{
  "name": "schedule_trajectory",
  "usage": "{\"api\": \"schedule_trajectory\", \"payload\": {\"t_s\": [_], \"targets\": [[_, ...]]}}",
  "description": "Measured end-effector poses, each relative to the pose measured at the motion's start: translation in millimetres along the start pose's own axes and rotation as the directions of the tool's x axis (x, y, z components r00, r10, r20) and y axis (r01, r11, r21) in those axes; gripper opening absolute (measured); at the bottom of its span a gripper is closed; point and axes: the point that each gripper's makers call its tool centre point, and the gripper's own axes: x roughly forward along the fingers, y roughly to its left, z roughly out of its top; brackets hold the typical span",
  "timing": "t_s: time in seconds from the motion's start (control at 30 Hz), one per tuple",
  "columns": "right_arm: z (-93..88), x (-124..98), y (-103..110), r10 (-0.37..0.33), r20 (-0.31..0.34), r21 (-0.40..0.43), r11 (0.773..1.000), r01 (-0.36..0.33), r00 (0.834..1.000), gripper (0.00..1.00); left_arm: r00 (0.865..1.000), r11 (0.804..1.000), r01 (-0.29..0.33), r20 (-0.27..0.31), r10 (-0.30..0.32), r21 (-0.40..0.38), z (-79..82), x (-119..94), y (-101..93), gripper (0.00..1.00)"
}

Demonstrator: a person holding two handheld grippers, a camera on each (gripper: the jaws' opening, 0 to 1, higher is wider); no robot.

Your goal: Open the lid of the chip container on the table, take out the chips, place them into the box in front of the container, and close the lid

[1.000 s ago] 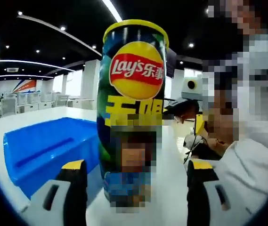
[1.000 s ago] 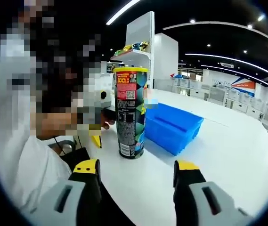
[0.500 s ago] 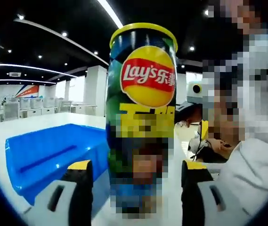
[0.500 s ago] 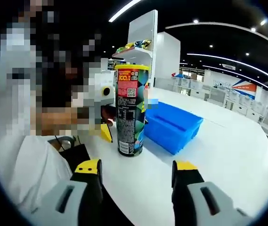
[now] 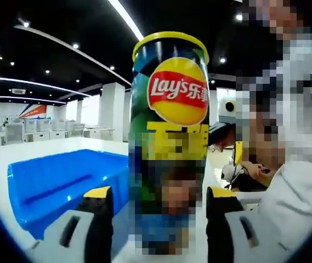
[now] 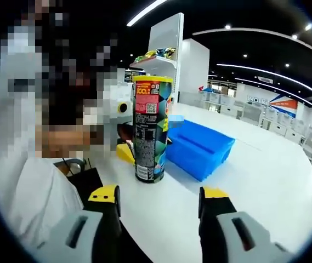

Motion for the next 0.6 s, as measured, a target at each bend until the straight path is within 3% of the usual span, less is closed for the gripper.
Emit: {"api": "schedule_trajectory", "payload": {"t_s": [0.2, 0.6], "targets": [[1.3, 2.5, 1.0, 0.008, 0.022, 0.042, 0.999, -0.009, 1.0, 0.69, 0.999, 0.999, 0.034, -0.012, -0.034, 0.011, -2.0, 2.3, -5.6, 0.48], [-5.0, 8.8, 4.5, 0.02, 0.013, 0.052, 0.998, -0.021, 1.0, 0.65, 0.999, 0.999, 0.045, -0.004, -0.045, 0.02, -2.4, 3.0, -7.3, 0.48]]}}
